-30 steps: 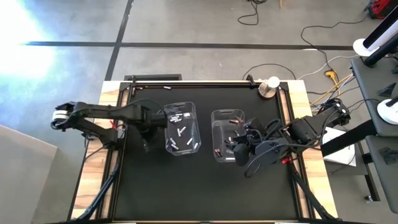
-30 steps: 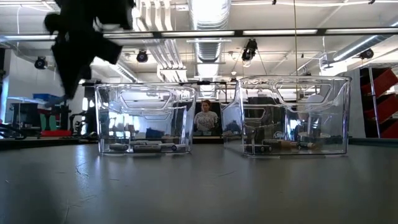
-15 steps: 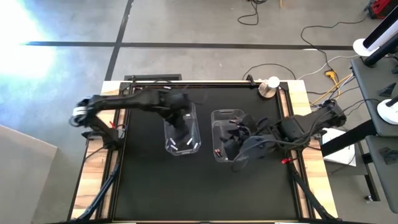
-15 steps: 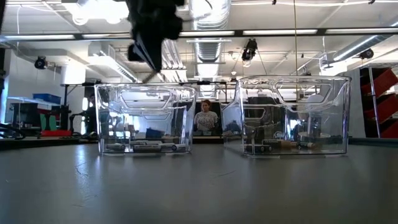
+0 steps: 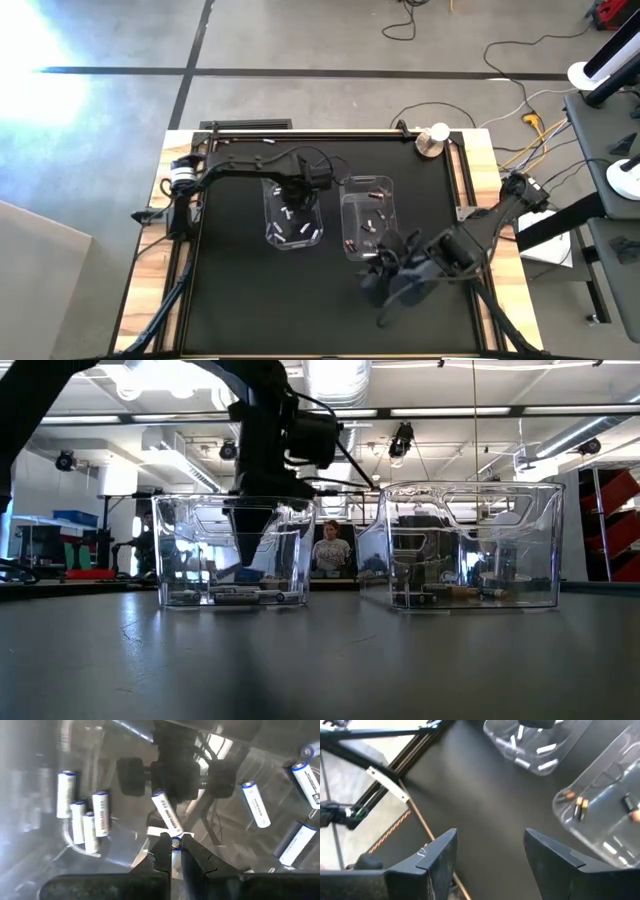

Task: Sort batteries
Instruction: Put the white battery into the left transparent bin

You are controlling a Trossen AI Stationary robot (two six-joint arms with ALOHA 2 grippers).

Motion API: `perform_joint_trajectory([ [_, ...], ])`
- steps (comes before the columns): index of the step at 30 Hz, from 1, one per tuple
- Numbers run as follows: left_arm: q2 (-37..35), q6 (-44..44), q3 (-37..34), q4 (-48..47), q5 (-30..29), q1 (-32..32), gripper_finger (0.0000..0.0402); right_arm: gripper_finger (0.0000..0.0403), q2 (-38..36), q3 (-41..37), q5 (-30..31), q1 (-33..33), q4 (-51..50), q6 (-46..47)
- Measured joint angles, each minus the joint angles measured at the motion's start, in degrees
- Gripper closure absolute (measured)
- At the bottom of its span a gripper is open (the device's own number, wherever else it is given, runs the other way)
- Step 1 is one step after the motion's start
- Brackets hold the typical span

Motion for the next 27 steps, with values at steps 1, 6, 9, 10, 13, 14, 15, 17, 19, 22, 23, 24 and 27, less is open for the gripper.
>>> perform_joint_trajectory([
  [1, 0.5, 0.1, 0.0, 0.2, 0.1, -0.2, 0.04, 0.0184, 0.1, 0.0, 0.0, 0.8, 0.0, 0.6],
  [6, 2.3, 0.2, -0.1, 0.9, 0.1, -1.8, 0.04, 0.0182, 0.7, 0.0, 0.2, 2.7, 0.0, 3.1],
  [9, 2.6, 1.1, -0.2, 0.9, 0.1, -3.1, 0.04, 0.0182, 0.7, 0.0, 0.3, 2.8, 0.0, 3.8],
  [10, 2.6, 1.5, -0.3, 1.0, 0.1, -3.7, 0.04, 0.0182, 0.7, 0.0, 0.3, 2.8, 0.0, 3.8],
  [13, 2.6, 2.5, -0.3, 1.1, 0.1, -5.5, 0.04, 0.0182, 0.7, 0.0, 0.3, 2.8, 0.0, 3.6],
  [14, 2.6, 3.2, -0.3, 1.2, 0.0, -6.1, 0.04, 0.0182, 0.6, 0.0, 0.3, 2.8, 0.0, 3.2],
  [15, 2.6, 3.6, -0.3, 1.2, 0.0, -6.7, 0.04, 0.0182, 0.6, 0.0, 0.3, 2.7, 0.0, 2.9],
  [17, 2.6, 4.6, -0.4, 1.2, -0.2, -7.9, 0.04, 0.0182, 0.6, 0.0, 0.3, 2.7, 0.0, 2.5],
  [19, 2.6, 5.1, -0.9, 1.4, -0.2, -8.9, 0.04, 0.0182, 0.6, 0.0, 0.3, 2.7, 0.0, 2.5],
  [22, 2.6, 5.0, -2.6, 1.4, -0.2, -9.9, 0.0395, 0.0182, 0.6, 0.0, 0.3, 2.7, 0.0, 2.7],
  [23, 2.6, 4.8, -3.3, 1.4, -0.2, -10.1, 0.0391, 0.0182, 0.6, 0.0, 0.3, 2.7, 0.0, 3.0],
  [24, 2.6, 4.5, -4.2, 1.5, -0.2, -10.2, 0.0384, 0.0182, 0.6, 0.0, 0.3, 2.7, 0.0, 3.4],
  [27, 2.6, 3.8, -6.6, 1.6, -0.3, -10.6, 0.0361, 0.0182, 0.6, 0.0, 0.3, 2.7, 0.0, 4.3],
])
